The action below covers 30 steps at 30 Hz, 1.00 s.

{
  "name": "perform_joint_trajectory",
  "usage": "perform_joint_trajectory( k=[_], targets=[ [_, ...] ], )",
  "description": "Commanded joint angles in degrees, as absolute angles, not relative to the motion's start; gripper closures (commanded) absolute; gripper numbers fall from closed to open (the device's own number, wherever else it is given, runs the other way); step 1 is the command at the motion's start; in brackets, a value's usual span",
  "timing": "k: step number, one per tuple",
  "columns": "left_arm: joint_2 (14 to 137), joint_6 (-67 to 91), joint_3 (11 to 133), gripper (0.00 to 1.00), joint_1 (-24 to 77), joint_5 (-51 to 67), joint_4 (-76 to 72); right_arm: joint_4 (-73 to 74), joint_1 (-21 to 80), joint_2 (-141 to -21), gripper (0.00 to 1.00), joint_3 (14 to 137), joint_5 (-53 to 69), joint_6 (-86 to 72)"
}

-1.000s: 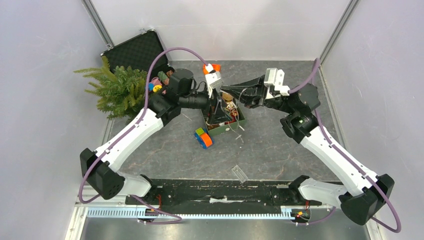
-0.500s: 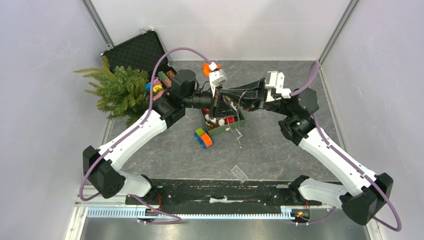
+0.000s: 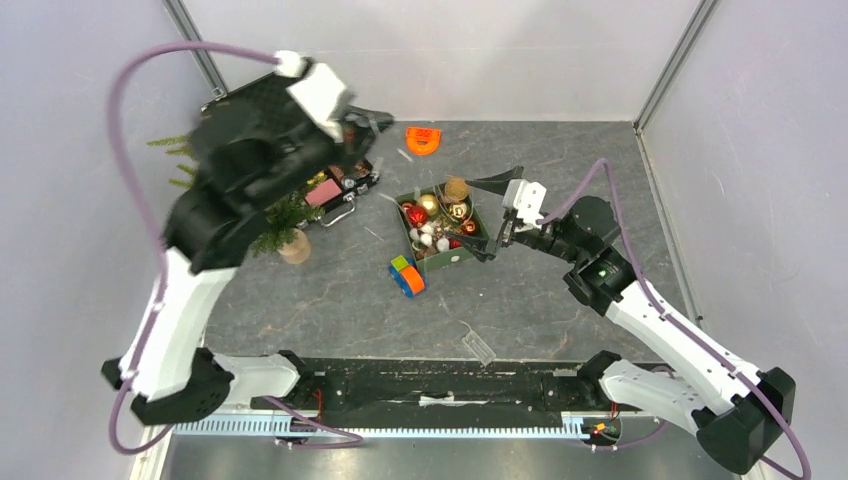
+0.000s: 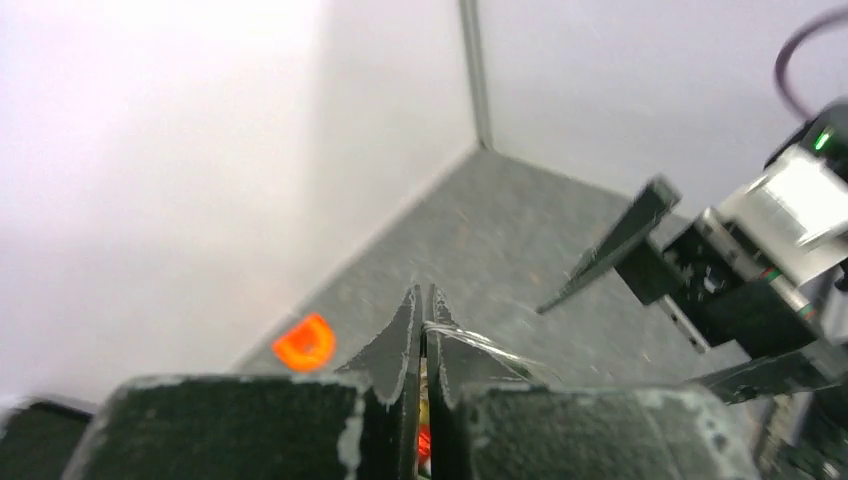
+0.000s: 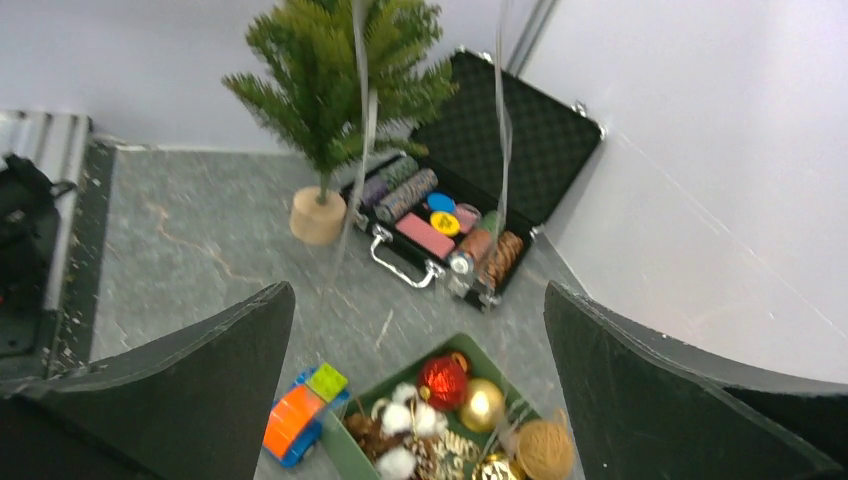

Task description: Decorate the small christmas tree

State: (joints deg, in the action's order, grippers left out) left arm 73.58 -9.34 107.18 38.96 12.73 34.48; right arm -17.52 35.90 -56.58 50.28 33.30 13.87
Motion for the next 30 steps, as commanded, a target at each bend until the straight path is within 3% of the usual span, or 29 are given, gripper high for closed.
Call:
perform_joint_trajectory(
  k=[1, 9, 17, 24, 28, 30],
  targets=[
    [68.86, -17.37, 115.88, 0.98, 39.05, 4.56, 42.09, -13.34, 35.91, -54.75, 0.02, 48.18, 25.25, 22.37],
    [67.85, -16.37, 123.44, 0.98, 39.02, 7.30, 45.94, -15.00, 35.77, -65.30, 0.02, 46.78, 16.58, 26.48],
    [67.78, -16.21, 127.79, 0.98, 39.02, 7.44, 47.43, -20.19, 35.62, -81.16, 0.02, 53.30, 19.38, 26.50],
    [67.76, -19.19, 134.02, 0.98, 39.02, 3.94, 48.33, -16.53, 35.67, -92.93, 0.02, 62.20, 28.85, 32.71],
    [67.45, -19.73, 136.75, 0.98, 39.02, 3.82, 49.17, -1.70, 35.07, -99.04, 0.03, 71.55, 26.95, 39.32],
    [67.01, -19.67, 136.69, 0.98, 39.02, 4.11, 49.99, 9.65, 34.74, -101.32, 0.09, 76.71, 27.24, 41.39]
  ],
)
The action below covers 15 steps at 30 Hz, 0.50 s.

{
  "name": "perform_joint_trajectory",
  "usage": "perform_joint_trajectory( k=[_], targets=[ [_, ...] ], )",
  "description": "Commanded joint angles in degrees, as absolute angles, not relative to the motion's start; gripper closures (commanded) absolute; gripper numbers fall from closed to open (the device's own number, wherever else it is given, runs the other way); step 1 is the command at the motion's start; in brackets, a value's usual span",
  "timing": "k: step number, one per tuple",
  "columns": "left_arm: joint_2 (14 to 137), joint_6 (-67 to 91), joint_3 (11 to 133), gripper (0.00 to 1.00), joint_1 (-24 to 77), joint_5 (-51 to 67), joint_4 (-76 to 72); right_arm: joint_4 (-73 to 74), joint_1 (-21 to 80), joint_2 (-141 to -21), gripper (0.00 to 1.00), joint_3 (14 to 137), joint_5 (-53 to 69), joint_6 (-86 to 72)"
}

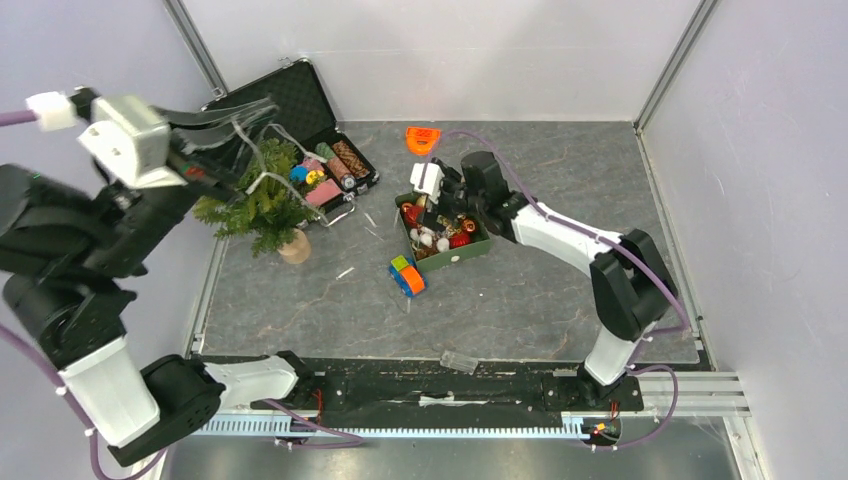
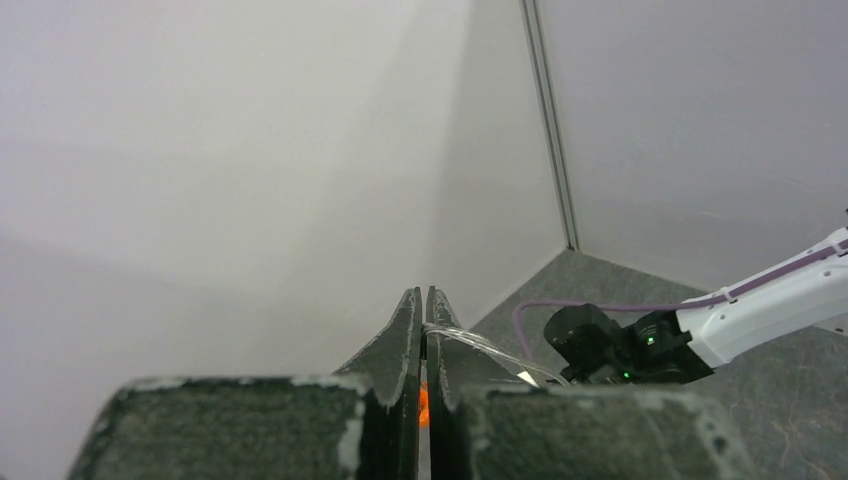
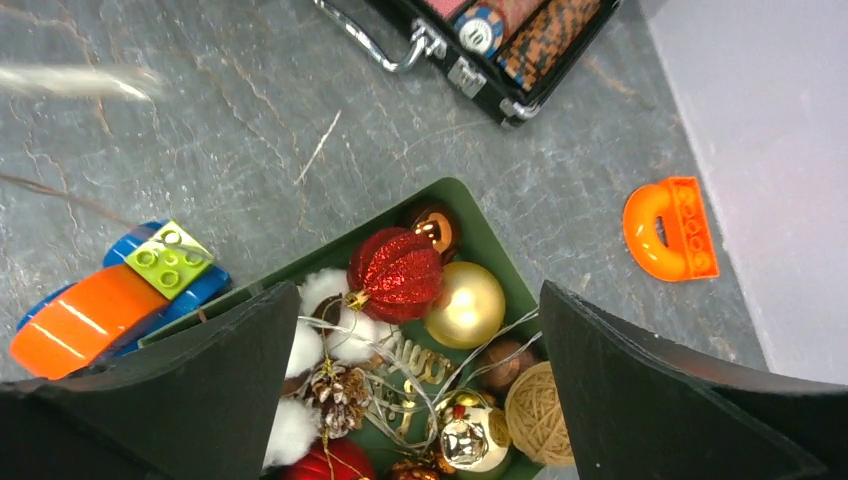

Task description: Decorate the small christmas tree

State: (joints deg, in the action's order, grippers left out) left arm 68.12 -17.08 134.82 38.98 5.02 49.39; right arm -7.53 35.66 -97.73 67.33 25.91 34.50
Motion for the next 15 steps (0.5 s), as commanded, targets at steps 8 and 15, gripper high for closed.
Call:
perform_joint_trajectory(
  k=[8, 15],
  targets=[
    [67.06, -19.43, 135.75, 0.98, 39.01, 4.89, 50.91, 18.62, 34.33, -103.59, 0.29, 80.24, 23.74, 47.76],
    [66.89, -19.16, 134.48, 0.98, 39.02, 5.19, 51.09, 24.34, 34.18, -110.59, 0.33, 87.84, 21.72, 49.90]
  ],
)
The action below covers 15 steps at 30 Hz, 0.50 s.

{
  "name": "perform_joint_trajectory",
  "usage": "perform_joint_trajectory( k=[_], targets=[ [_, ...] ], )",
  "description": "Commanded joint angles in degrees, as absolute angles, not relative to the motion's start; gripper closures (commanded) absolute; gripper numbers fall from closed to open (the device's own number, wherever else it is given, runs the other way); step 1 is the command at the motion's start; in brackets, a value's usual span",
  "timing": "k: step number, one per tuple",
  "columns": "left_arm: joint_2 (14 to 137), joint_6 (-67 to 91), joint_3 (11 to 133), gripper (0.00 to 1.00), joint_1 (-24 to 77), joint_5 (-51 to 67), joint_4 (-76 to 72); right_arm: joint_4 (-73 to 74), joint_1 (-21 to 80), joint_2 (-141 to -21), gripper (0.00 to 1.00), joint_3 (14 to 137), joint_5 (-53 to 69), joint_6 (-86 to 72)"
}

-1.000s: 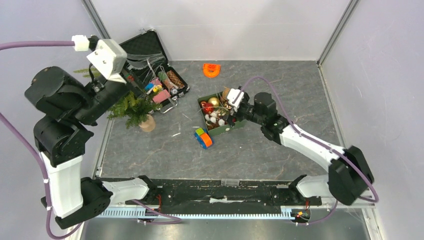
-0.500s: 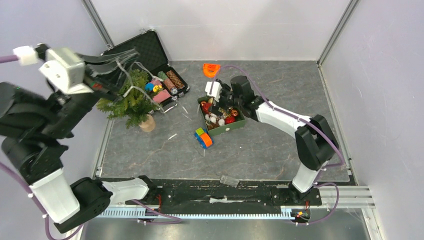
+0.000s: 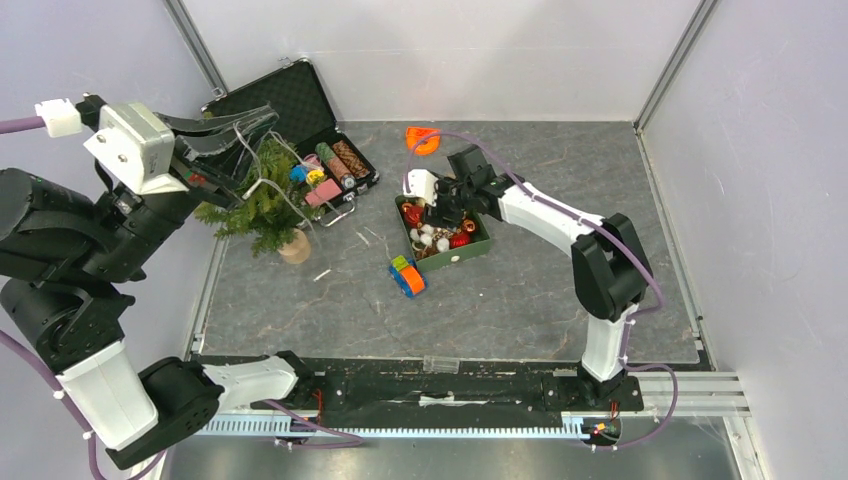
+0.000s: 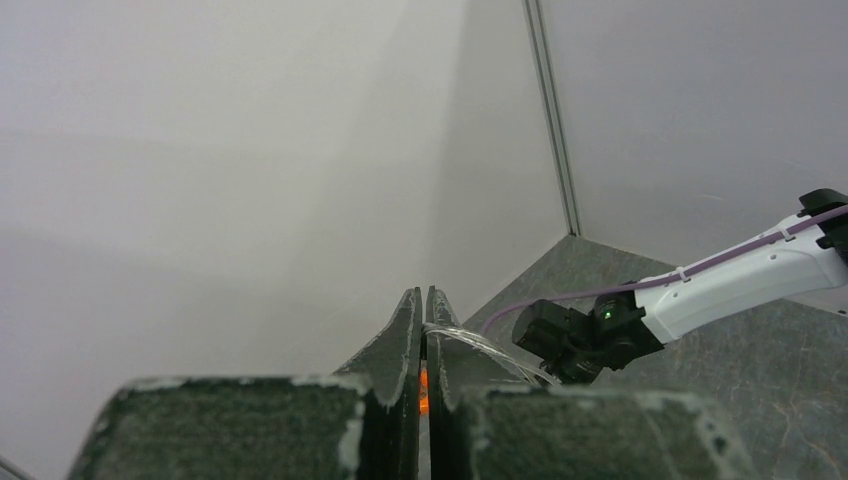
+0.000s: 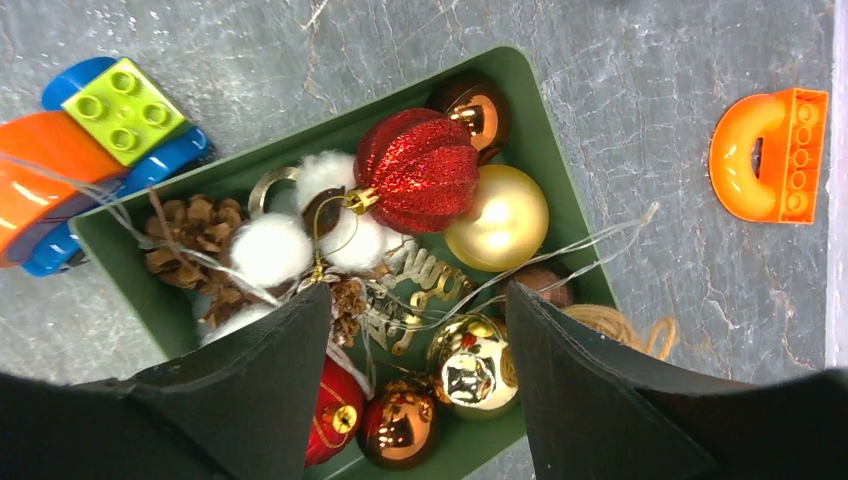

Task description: Decorate the small christmas tree

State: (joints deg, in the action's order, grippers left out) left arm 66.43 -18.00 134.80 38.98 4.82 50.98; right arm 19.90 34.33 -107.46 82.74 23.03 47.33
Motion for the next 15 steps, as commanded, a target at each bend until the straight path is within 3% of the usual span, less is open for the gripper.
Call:
perform_joint_trajectory(
  k=[1, 15],
  targets=[
    [66.93, -19.13, 134.40, 0.98, 39.02, 5.20, 51.12, 25.52, 34.19, -111.64, 0.33, 89.19, 22.51, 50.38],
    [66.91, -19.87, 133.78, 0.98, 39.02, 4.66, 51.25, 30.87, 30.37, -104.80, 0.32, 85.22, 29.91, 54.14]
  ],
)
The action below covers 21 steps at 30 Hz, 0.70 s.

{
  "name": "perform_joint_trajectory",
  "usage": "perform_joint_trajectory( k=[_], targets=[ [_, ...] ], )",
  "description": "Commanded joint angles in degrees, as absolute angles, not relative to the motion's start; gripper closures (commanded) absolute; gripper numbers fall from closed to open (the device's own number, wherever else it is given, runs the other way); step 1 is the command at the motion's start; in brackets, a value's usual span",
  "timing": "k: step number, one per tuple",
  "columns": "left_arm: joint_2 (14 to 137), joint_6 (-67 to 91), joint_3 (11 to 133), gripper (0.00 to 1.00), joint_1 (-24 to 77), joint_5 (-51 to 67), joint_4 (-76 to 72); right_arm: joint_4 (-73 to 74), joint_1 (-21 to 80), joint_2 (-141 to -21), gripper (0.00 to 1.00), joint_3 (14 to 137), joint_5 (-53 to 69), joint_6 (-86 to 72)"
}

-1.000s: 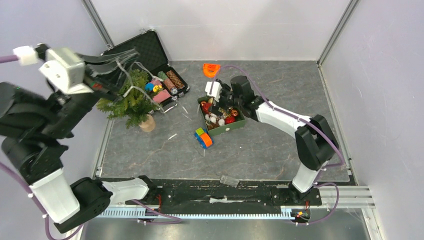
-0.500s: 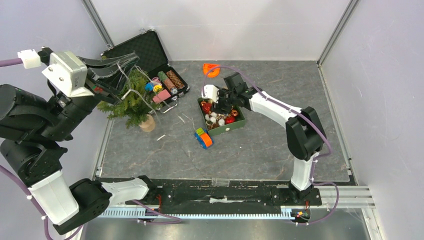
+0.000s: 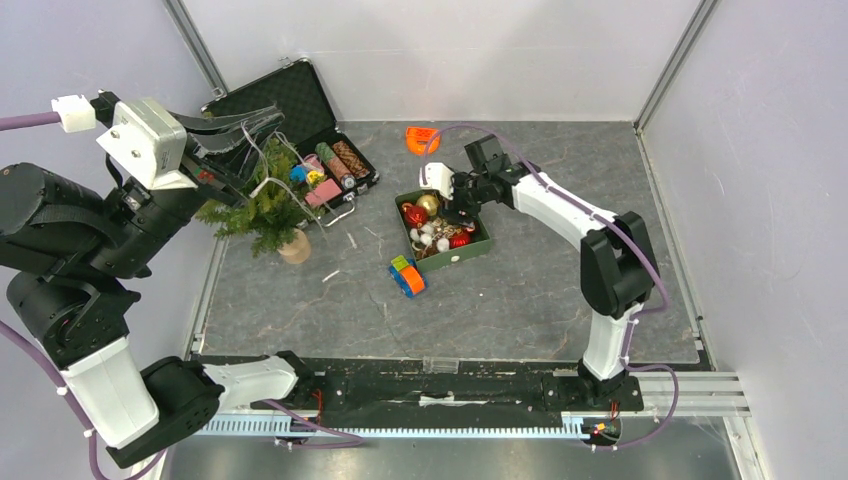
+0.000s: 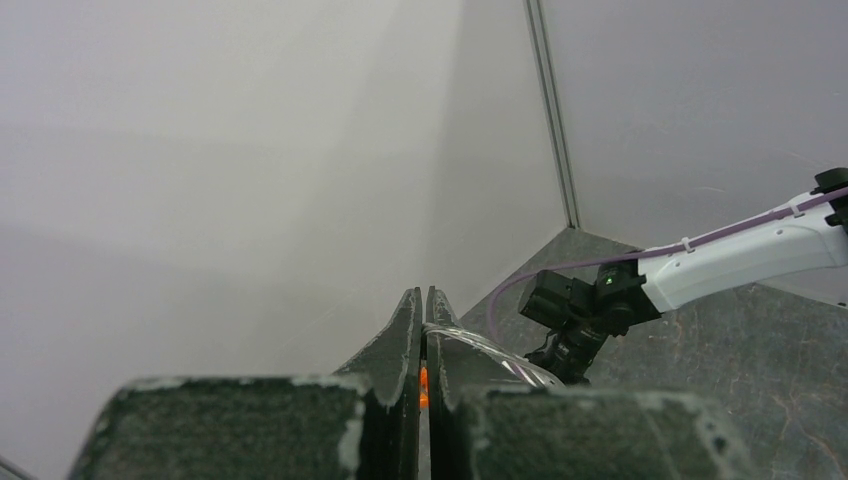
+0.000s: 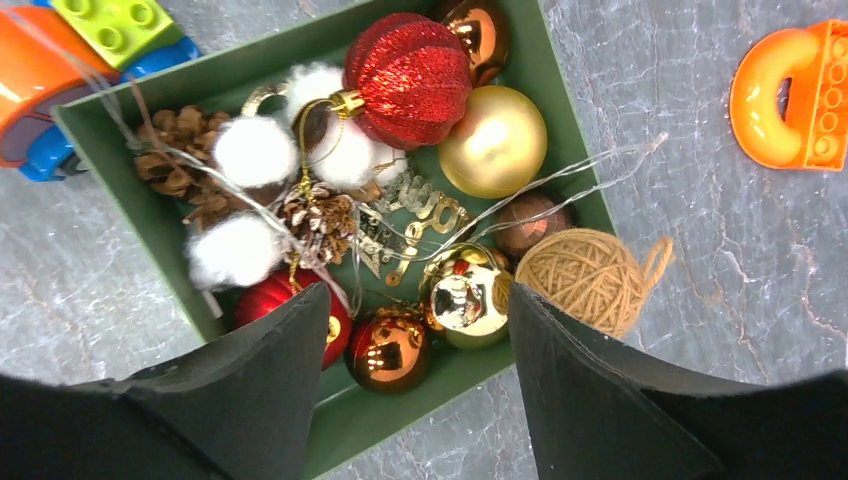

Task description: Decorate the small christmas tree

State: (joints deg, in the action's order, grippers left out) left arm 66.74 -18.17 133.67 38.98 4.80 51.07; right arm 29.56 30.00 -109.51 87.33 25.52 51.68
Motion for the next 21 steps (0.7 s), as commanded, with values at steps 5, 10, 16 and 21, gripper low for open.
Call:
perform_joint_trajectory(
  k=[5, 10, 16, 21],
  targets=[
    [66.98, -19.85, 133.72, 0.98, 39.02, 5.06, 51.44, 30.83, 30.74, -106.48, 0.33, 84.39, 29.46, 53.75],
    [67.06, -19.66, 133.77, 0.98, 39.02, 5.32, 51.50, 29.97, 32.22, -109.78, 0.34, 86.75, 27.69, 52.27],
    [66.92, -19.48, 133.58, 0.98, 39.02, 5.54, 51.50, 31.05, 32.53, -111.87, 0.39, 87.44, 27.38, 52.51],
    [66.99, -19.49, 133.50, 0.98, 39.02, 5.62, 51.53, 30.18, 32.56, -112.37, 0.62, 88.26, 28.07, 51.39]
  ],
)
